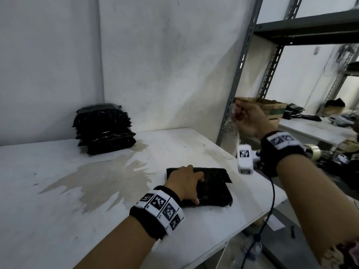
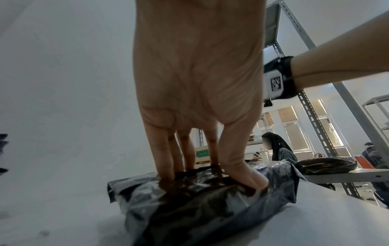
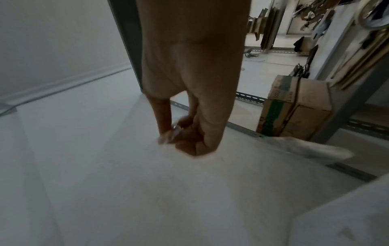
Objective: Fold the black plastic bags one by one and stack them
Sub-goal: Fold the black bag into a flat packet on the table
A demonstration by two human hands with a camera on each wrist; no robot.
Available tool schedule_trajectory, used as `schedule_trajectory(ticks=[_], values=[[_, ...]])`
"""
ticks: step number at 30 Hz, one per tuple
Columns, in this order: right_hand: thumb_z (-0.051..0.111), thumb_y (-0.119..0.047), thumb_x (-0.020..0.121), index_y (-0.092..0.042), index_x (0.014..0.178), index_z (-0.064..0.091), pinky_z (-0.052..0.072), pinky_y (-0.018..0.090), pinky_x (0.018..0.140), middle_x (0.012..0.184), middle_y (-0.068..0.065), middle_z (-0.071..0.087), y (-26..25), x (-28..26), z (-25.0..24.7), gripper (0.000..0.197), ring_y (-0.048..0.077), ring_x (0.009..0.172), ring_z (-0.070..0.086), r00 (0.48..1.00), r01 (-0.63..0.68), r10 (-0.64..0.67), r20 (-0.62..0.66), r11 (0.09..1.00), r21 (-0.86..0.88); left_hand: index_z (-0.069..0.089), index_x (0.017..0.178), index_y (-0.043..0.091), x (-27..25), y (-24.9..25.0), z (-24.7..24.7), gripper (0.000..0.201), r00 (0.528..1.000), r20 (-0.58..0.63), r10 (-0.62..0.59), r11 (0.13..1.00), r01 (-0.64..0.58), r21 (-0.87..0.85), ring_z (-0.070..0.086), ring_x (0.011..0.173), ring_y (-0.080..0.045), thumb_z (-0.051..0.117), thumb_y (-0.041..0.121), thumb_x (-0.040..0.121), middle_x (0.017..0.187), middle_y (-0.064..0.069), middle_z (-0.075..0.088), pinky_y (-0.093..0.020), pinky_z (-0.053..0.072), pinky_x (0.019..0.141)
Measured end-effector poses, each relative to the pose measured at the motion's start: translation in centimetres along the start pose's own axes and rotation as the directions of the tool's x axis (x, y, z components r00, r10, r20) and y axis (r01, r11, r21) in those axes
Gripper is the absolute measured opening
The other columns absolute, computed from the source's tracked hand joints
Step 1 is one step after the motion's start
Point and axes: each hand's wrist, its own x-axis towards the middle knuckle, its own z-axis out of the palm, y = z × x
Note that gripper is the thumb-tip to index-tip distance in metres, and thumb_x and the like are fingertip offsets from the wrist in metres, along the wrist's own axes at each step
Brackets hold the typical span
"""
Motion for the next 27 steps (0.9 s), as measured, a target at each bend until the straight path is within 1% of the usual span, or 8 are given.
schedule_trajectory(ticks=[3,9,13,16,18,23,25,27], values=[[0.055,-0.013,0.094,-0.011,0.071,0.06,0.049,0.017,0.058,0.058,-0.004,0.051,-1.0,-0.3,2.6,0.024,0.006,0.057,0.047,0.998,-0.05,0.054,0.031,0.992,-0.115,0.043,0.135,0.029,-0.1,-0.3,0.0,0.069,0.999,-0.038,0.013,0.999,-0.015,-0.034,0.042,0.122,-0.025,0.076,0.039,0.075,0.13,-0.006,0.042,-0.039,0.04,0.1],[0.062,-0.01,0.083,-0.008,0.077,0.058,0.049,0.023,0.058,0.071,0.004,0.053,1.1,-2.1,4.3,0.008,0.01,0.057,0.051,0.973,-0.183,0.185,0.137,0.983,-0.032,0.046,0.134,0.035,0.1,-2.2,0.7,0.07,0.997,-0.059,0.039,0.96,-0.054,-0.275,0.038,0.12,-0.021,0.079,0.043,0.072,0.124,-0.004,0.042,-0.033,0.035,0.103],[0.062,-0.01,0.082,-0.008,0.08,0.055,0.048,0.023,0.06,0.071,0.004,0.051,1.3,-3.5,5.3,0.008,0.01,0.06,0.055,0.955,-0.22,0.208,0.213,0.975,0.035,0.055,0.122,0.03,0.8,-2.6,0.9,0.051,0.995,-0.095,-0.005,0.893,-0.039,-0.449,0.05,0.116,-0.017,0.068,0.054,0.08,0.118,-0.002,0.053,-0.031,0.04,0.097],[0.06,-0.011,0.083,-0.008,0.08,0.053,0.048,0.022,0.06,0.073,0.002,0.05,1.2,-4.3,6.1,0.009,0.01,0.061,0.055,0.941,-0.25,0.223,0.255,0.965,0.079,0.053,0.105,0.019,1.2,-2.6,0.9,0.027,0.986,-0.125,-0.114,0.795,0.015,-0.607,0.055,0.096,-0.017,0.053,0.043,0.094,0.103,-0.001,0.059,-0.028,0.039,0.083],[0.06,-0.012,0.083,-0.009,0.079,0.053,0.048,0.021,0.062,0.072,0.002,0.051,1.3,-4.7,6.6,0.009,0.009,0.063,0.053,0.929,-0.271,0.236,0.284,0.959,0.088,0.06,0.099,0.017,1.5,-2.8,0.9,0.016,0.975,-0.166,-0.149,0.79,0.017,-0.613,0.056,0.099,-0.018,0.052,0.03,0.096,0.103,-0.001,0.063,-0.025,0.037,0.08],[0.061,-0.012,0.083,-0.009,0.084,0.053,0.048,0.021,0.062,0.071,0.002,0.057,1.8,-5.3,6.9,0.009,0.008,0.062,0.053,0.897,-0.34,0.286,0.336,0.934,0.113,0.072,0.086,0.017,2.1,-3.4,1.1,0.013,0.95,-0.213,-0.228,0.755,0.034,-0.655,0.06,0.1,-0.012,0.06,0.021,0.09,0.102,0.004,0.07,-0.023,0.042,0.088],[0.07,-0.008,0.076,-0.008,0.085,0.053,0.049,0.022,0.062,0.071,0.003,0.058,2.0,-5.4,6.6,0.02,0.009,0.062,0.055,0.883,-0.364,0.3,0.362,0.923,0.123,0.071,0.082,0.016,2.4,-3.6,1.0,0.013,0.942,-0.228,-0.248,0.723,0.023,-0.69,0.062,0.09,-0.012,0.06,0.017,0.089,0.096,0.002,0.071,-0.022,0.045,0.083],[0.082,-0.003,0.062,-0.007,0.087,0.054,0.051,0.024,0.063,0.072,0.004,0.059,2.3,-5.4,6.3,0.037,0.011,0.061,0.057,0.866,-0.39,0.309,0.393,0.909,0.145,0.071,0.085,0.01,2.5,-3.7,0.8,0.013,0.934,-0.248,-0.256,0.696,0.0,-0.718,0.059,0.074,-0.008,0.059,0.012,0.09,0.093,-0.004,0.071,-0.018,0.045,0.072]])
